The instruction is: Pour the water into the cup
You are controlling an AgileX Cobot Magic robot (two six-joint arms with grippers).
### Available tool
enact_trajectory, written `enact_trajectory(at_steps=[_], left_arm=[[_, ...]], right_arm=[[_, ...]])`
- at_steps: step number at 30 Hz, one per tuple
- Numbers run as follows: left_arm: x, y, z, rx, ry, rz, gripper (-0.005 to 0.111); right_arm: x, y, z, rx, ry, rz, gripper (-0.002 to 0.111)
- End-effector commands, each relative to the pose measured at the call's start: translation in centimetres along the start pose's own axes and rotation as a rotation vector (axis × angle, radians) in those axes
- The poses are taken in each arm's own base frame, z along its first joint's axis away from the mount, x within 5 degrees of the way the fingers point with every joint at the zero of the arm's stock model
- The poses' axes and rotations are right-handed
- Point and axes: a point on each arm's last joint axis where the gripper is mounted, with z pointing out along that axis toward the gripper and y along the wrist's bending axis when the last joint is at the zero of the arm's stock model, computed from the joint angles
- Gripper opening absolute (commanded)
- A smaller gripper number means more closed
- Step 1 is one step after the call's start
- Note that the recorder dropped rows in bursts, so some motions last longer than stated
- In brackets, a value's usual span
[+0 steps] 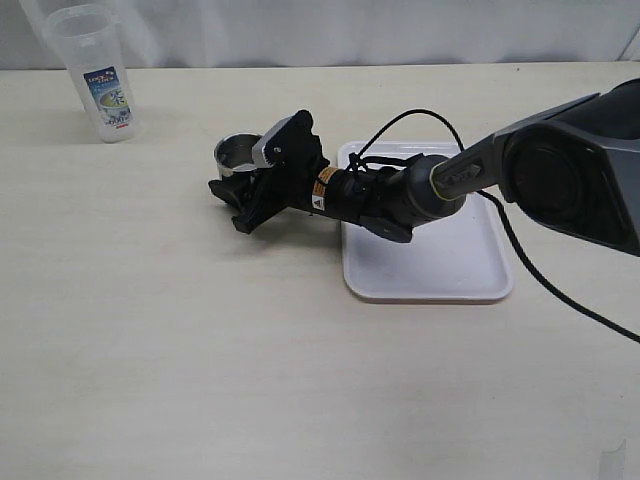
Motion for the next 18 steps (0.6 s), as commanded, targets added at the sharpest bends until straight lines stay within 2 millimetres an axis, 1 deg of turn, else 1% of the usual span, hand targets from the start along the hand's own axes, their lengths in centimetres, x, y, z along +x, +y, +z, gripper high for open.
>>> enact_trajectory(at_steps=[1,2,4,11,14,16,18], left_arm=[[2.1,-0.5,-1.7,0.001,-0.072,-0.040,0.100],[2.7,-0.6,-2.0,-0.001,-0.088,-0.056,0.100],[4.1,-0.8,-2.1,-0.004,-0.105,-0.063,0.100],[7.3,-1.5,-0.7,0.004,-0.045,-0.061,0.100],[9.0,-1.8,-0.1,0.004,-0.041,-0.063,0.100],[10.5,-2.0,0.4,0.004,-0.037,-0.066,0.100],[11.2,-2.2,0.6,0.003,-0.040,-0.066,0.100]], right_arm=[[-0.4,0.0,0.0,-0.002,-0.012,-0.008,0.031],[-0.4,0.0,0.0,-0.002,-0.012,-0.008,0.031],[-0.4,0.0,0.0,-0.002,-0.012,-0.008,0.031],[-0.4,-0.1,0.0,0.001,-0.013,-0.005,0.031],[-0.4,-0.1,0.0,0.001,-0.013,-0.005,0.031],[-0.4,-0.1,0.0,0.001,-0.013,-0.005,0.031],[-0.4,-0.1,0.0,0.006,-0.015,0.000,0.031]])
